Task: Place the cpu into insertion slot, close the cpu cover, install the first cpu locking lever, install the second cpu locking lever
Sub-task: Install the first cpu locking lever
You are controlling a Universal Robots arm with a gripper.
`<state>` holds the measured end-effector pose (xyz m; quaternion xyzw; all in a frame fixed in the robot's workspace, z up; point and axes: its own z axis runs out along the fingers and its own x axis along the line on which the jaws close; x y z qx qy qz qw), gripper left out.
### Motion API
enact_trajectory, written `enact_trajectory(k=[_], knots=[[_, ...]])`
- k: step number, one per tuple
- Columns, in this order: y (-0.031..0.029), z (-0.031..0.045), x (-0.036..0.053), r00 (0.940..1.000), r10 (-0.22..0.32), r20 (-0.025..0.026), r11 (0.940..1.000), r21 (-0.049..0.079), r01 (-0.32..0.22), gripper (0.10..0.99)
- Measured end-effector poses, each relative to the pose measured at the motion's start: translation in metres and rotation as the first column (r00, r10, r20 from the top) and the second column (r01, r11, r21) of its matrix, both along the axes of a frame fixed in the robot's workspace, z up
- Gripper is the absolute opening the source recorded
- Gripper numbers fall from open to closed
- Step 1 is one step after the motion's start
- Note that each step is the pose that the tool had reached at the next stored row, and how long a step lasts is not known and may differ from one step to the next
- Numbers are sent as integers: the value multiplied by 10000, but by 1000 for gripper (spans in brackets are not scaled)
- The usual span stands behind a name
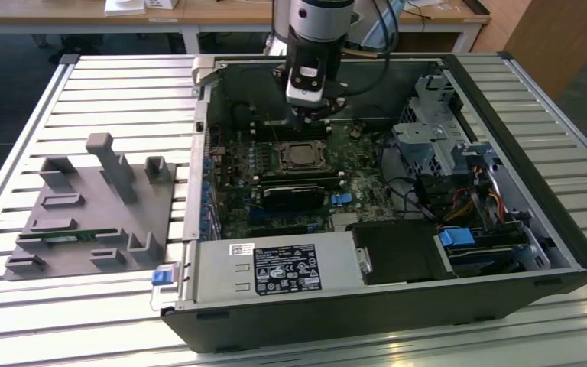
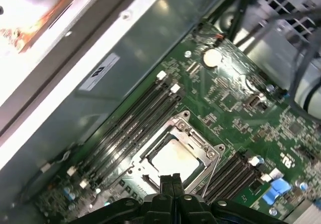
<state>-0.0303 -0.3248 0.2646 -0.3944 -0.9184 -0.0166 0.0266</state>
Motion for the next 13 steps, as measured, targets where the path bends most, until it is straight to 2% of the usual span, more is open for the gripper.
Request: enact_trajectory(k=[3,6,9,13], knots=[[0,-2,0,9985,545,0,9985,0,-545,106],[0,-3,0,9941,1082,0,9941,0,-1082,106],[0,-4,0,9867,1628,1,9867,1,-1628,106],[0,-6,0,9723,2337,0,9723,0,-2337,106]])
